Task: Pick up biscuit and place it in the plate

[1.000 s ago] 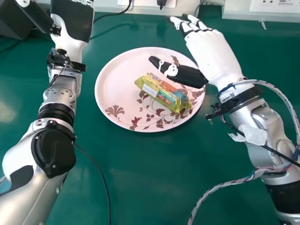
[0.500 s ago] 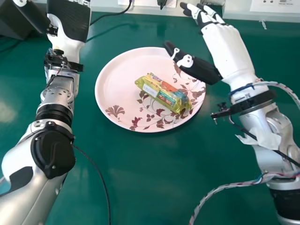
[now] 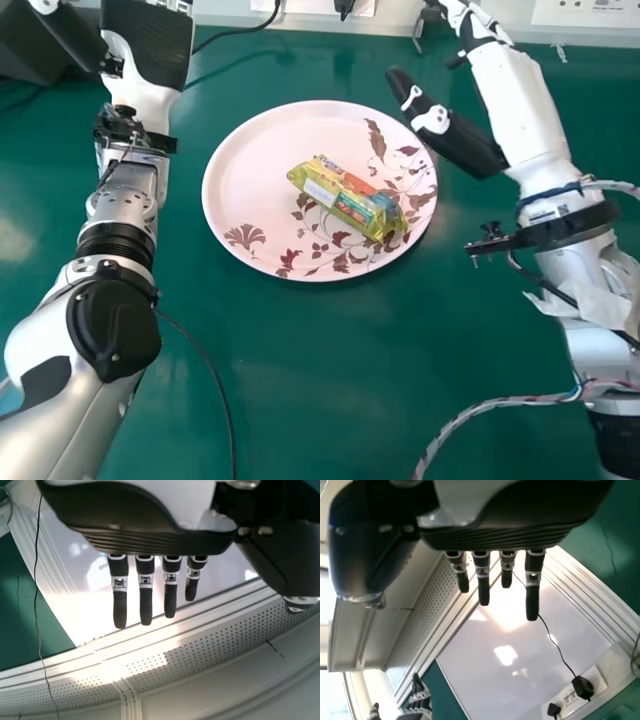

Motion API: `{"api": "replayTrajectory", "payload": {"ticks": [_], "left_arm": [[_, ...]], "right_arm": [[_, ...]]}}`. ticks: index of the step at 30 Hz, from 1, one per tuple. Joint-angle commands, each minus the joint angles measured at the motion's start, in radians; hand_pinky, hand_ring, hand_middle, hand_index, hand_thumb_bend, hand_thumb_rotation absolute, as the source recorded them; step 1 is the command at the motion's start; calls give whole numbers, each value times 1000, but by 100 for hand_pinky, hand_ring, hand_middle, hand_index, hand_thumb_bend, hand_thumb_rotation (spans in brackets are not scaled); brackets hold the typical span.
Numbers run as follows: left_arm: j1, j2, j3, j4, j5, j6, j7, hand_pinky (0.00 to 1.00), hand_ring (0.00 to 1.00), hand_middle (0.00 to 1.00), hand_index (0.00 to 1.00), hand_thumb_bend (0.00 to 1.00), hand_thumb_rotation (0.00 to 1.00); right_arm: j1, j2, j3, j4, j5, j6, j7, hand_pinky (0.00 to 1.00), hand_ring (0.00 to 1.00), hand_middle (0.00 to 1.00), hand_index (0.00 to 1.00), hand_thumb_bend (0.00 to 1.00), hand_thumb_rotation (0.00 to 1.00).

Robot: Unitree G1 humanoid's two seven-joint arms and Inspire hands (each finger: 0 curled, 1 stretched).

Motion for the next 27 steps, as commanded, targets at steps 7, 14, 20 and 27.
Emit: {"api": "replayTrajectory", "payload": {"ticks": [7,14,20,27], "left_arm": [[9,8,1,-2,-9,7,-16,67,77,87,96,89,34],[6,3,1,-6,-9,8,7,70,78,89,98,88,31],[2,-3,2,-9,-13,13,19,71,78,89,99,88,34],[-3,-7,3,-6,-16,15,12,74,79,90,100,88,34]], "right_arm": [[20,21,-46,8,146,-52,28,64,80,91,100,76,75],[18,32,-81,21,291,-58,92,62,79,90,100,75,74],[10,33,-104,52,400,-89,146,61,78,90,100,75,75],[12,30,-128,69,466,-103,191,61,81,90,100,75,69]]}}
